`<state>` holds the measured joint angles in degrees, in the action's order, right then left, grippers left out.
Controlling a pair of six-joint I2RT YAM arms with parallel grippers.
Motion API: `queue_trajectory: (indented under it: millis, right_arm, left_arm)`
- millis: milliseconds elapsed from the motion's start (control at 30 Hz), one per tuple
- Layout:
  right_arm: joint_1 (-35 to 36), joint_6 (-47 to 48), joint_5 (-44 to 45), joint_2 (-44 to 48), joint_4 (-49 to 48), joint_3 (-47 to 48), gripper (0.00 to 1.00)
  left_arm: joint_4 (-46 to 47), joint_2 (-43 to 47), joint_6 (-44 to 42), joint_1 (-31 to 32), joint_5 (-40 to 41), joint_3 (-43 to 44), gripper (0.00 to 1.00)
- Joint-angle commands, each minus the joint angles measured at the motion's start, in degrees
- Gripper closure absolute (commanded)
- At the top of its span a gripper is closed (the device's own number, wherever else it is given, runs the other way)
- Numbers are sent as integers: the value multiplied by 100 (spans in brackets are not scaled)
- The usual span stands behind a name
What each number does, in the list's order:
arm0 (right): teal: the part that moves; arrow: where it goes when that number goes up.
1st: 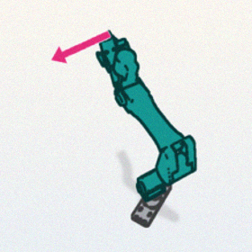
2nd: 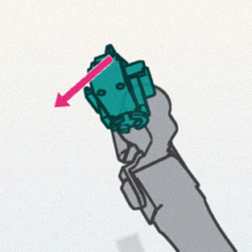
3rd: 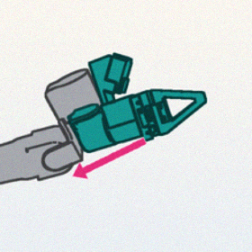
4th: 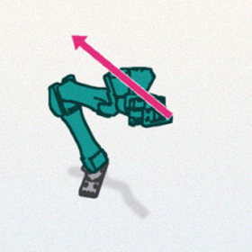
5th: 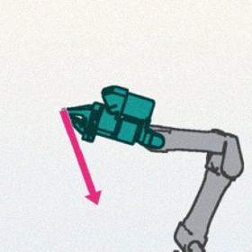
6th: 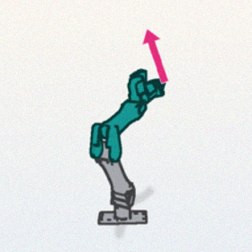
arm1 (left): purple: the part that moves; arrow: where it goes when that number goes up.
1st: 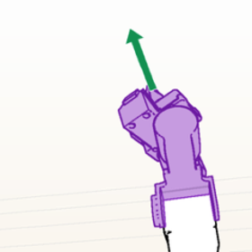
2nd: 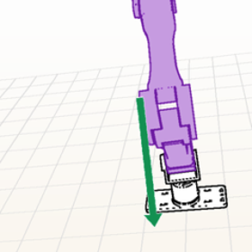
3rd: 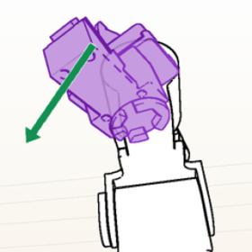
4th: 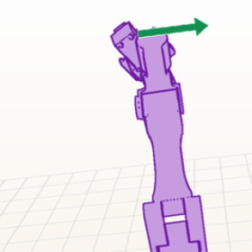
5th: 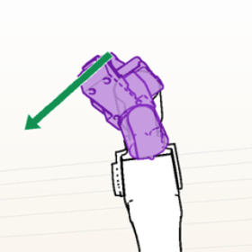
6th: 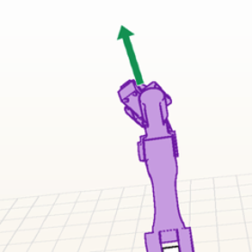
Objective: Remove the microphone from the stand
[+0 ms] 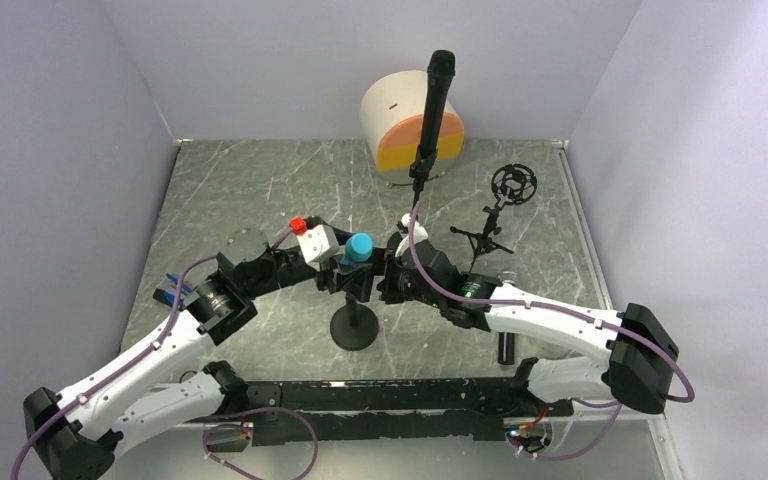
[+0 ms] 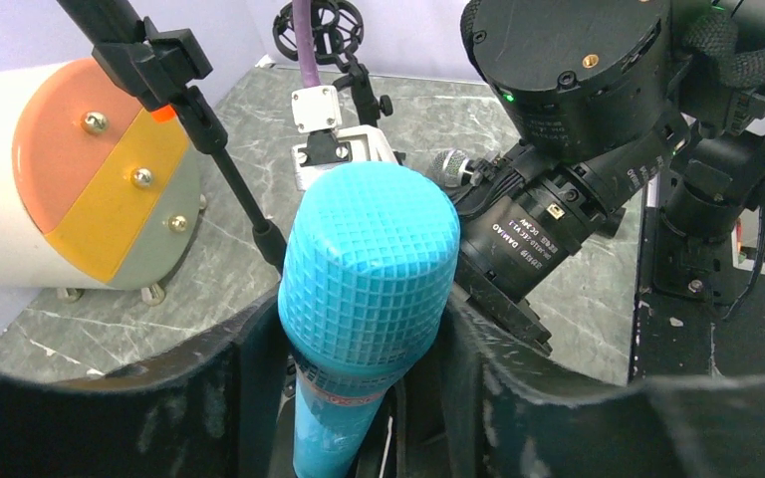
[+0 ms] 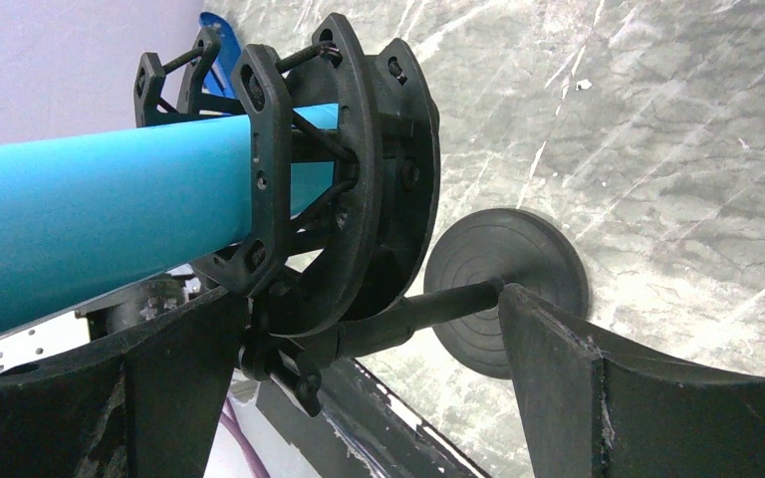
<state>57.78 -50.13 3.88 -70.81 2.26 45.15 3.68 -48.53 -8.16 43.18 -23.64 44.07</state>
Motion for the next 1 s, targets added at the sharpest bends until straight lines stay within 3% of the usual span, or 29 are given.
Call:
queue_trajectory:
  millis: [0,133,233,333,567,967]
  right_arm:
    - [23,-56,-104,32,-1,-83,1]
    - [23,79,89,234,136,-67,1]
    - [23,183,164,365,135,-67,1]
    - [17,201,183,360,155,-68,1]
    - [15,36,215,254,157,-145,1]
    - [23,82,341,289,408,23,1]
  left_arm:
    - [324,-40,-146,18,-47,228,50]
    - [438,60,41,15,44,143,81]
    - [542,254,120,15,249,78,96]
    - [530,449,265,15,556,189,97]
    - [-446,416,594,16,1082,1132,97]
    - [-3771,-614,1984,7,2741,3726,97]
